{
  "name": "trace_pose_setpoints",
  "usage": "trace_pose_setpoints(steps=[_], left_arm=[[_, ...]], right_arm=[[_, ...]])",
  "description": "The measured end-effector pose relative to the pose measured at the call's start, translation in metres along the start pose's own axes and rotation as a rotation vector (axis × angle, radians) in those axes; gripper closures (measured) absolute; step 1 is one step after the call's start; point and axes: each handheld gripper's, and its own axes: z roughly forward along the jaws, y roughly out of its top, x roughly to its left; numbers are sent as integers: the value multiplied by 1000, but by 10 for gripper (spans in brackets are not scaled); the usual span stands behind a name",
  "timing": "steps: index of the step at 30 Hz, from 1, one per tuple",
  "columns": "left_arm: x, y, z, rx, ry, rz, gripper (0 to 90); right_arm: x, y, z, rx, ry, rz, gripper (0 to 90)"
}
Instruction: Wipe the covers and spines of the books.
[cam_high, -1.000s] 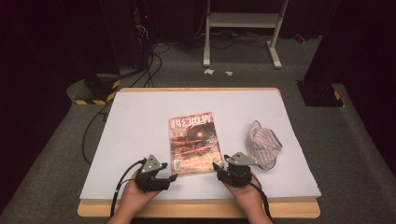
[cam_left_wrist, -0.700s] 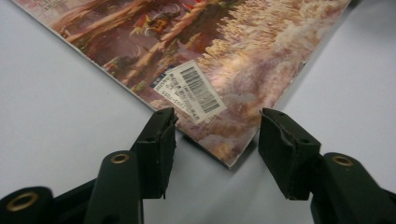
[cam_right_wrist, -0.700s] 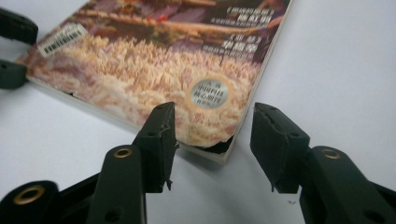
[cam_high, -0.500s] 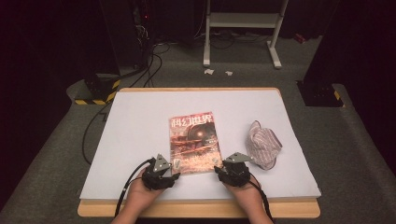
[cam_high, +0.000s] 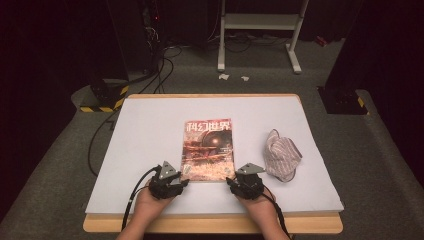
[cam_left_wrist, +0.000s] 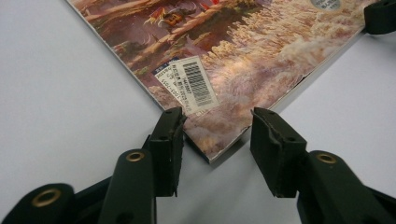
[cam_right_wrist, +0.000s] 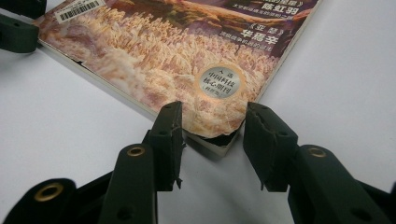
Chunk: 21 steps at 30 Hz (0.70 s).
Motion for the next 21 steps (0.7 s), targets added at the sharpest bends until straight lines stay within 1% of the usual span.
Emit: trace_pose_setpoints(steps=[1, 3, 4, 6, 8, 10, 12, 14, 16, 18, 19, 20, 21], left_arm=[[-1, 0, 0, -4, -6, -3, 554], [-3, -1, 0, -5, -11, 11, 561], [-4, -1, 0, -5, -9, 20, 561], [-3, -1, -1, -16, -13, 21, 559], [-1, -1, -6, -36, 8, 24, 512], [4, -2, -15, -73, 22, 13, 480], [11, -3, -29, -125, 26, -4, 454], [21, -6, -44, -178, 31, -21, 439], [34, -7, -58, -196, 55, -21, 415], [49, -10, -71, -197, 89, -42, 377], [56, -12, -77, -211, 111, -62, 376], [63, -15, -82, -225, 123, -85, 376], [69, -18, -87, -236, 125, -111, 375]], right_arm=[[0, 0, 0, 1, -2, 1, 574], [-2, 0, -1, 1, -13, 2, 579], [-3, 0, -1, 1, -13, 10, 580], [-5, 0, -1, 0, -8, 14, 574], [-4, -1, -3, -10, -8, 4, 534], [-3, 0, -5, -45, -9, -8, 475], [-4, 0, -9, -80, -11, -6, 428], [-5, 0, -14, -117, -20, -3, 415], [-8, 0, -21, -157, -32, 8, 410], [-15, 1, -30, -191, -56, 18, 405], [-18, 2, -36, -208, -71, 22, 404], [-23, 3, -41, -222, -86, 29, 404], [-27, 3, -46, -234, -102, 38, 403]])
